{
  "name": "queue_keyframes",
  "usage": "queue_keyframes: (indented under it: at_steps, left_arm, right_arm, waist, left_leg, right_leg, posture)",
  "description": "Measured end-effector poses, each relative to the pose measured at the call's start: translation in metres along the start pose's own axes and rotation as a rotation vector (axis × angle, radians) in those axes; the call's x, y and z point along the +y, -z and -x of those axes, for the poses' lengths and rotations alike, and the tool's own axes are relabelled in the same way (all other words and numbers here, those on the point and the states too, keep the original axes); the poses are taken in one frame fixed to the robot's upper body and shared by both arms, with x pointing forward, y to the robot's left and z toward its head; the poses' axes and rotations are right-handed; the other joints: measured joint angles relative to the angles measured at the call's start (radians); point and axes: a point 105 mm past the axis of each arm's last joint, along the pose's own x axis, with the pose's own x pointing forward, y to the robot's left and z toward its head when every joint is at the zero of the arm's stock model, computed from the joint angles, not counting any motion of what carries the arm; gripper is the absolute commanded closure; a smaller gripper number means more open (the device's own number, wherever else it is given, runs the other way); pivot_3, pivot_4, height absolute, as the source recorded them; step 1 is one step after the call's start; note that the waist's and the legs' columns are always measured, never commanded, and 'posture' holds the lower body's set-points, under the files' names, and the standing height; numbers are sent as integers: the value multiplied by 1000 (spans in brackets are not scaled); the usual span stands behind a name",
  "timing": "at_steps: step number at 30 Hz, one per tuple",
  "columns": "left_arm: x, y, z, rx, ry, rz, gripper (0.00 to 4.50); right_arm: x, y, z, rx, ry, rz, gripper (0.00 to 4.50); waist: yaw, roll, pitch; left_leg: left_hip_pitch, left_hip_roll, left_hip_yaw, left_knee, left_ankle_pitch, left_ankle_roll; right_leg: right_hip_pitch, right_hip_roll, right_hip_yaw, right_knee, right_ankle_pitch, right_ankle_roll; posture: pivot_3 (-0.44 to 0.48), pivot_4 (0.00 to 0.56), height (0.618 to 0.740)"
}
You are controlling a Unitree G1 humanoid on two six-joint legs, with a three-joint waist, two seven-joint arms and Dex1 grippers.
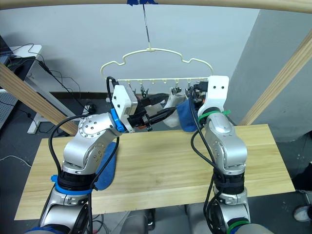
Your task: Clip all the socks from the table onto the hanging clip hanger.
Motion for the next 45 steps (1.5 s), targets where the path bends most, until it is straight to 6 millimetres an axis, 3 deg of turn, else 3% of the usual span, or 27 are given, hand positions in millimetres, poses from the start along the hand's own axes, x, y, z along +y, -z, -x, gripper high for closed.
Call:
queue_keyframes:
  at_steps: [17, 33, 45]
  left_arm:
    - [0, 2, 1, 9, 2, -6, 2054]
    - [-1, 4, 2, 16, 0, -1, 2054]
    - [-3, 5, 1, 19, 6, 1, 2054]
  right_arm:
    - [13, 0, -17, -10, -75, -3, 2229]
    - [4, 3, -8, -22, 19, 13, 2229]
    - [13, 5, -7, -13, -24, -17, 2229]
  waist:
    - [0, 0, 0]
    - [0, 0, 0]
    - [0, 0, 0]
  left_leg:
    - [0, 0, 0, 0, 0, 0]
    - [0, 0, 0, 0, 0, 0]
    - [0, 0, 0, 0, 0, 0]
  right_leg:
    - [0, 0, 0, 0, 0, 0]
    - [0, 0, 0, 1, 0, 0]
    - [0, 0, 0, 1, 0, 0]
  posture:
    - [-175, 240, 740]
    - [-177, 245, 740]
    - [-165, 248, 740]
